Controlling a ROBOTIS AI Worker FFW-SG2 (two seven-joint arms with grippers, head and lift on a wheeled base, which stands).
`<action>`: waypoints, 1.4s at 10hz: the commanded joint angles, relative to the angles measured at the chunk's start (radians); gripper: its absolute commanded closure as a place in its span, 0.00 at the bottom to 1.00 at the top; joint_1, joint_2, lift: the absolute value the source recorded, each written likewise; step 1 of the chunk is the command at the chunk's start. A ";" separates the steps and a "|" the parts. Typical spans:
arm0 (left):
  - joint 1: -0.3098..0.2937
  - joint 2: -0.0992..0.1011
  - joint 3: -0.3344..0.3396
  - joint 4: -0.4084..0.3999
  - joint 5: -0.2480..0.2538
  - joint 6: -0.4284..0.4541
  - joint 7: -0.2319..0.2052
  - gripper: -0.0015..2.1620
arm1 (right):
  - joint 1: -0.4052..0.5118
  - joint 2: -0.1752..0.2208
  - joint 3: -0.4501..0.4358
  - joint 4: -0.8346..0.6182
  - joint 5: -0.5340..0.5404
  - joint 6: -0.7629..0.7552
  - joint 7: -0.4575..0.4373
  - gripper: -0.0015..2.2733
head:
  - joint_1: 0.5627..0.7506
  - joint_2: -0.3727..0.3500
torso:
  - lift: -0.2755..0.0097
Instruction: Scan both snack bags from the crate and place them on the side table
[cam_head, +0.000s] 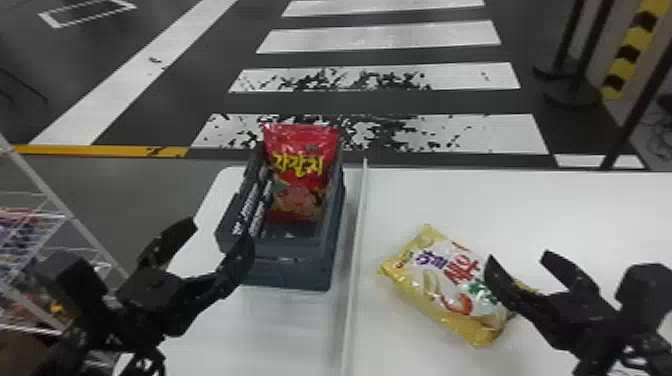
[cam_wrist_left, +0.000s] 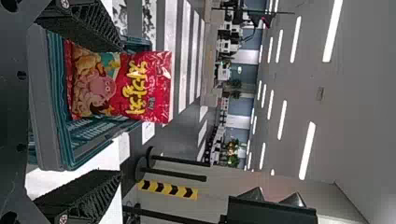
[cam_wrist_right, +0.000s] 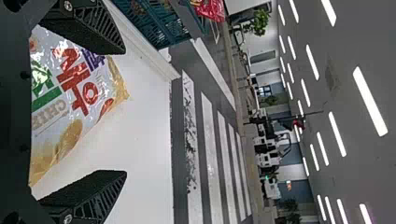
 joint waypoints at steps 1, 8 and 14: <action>0.006 0.004 -0.003 -0.003 0.001 -0.001 0.000 0.03 | -0.047 -0.002 -0.057 0.020 -0.086 0.137 0.000 0.04 | 0.70 0.71 | 0.63; 0.000 0.017 -0.017 0.020 0.007 -0.001 0.003 0.03 | -0.202 -0.002 -0.228 0.123 -0.316 0.726 0.000 0.04 | 0.70 0.67 | 0.63; 0.000 0.018 -0.017 0.024 0.007 -0.001 0.005 0.03 | -0.266 -0.006 -0.238 0.212 -0.362 0.726 0.021 0.28 | 0.70 0.68 | 0.63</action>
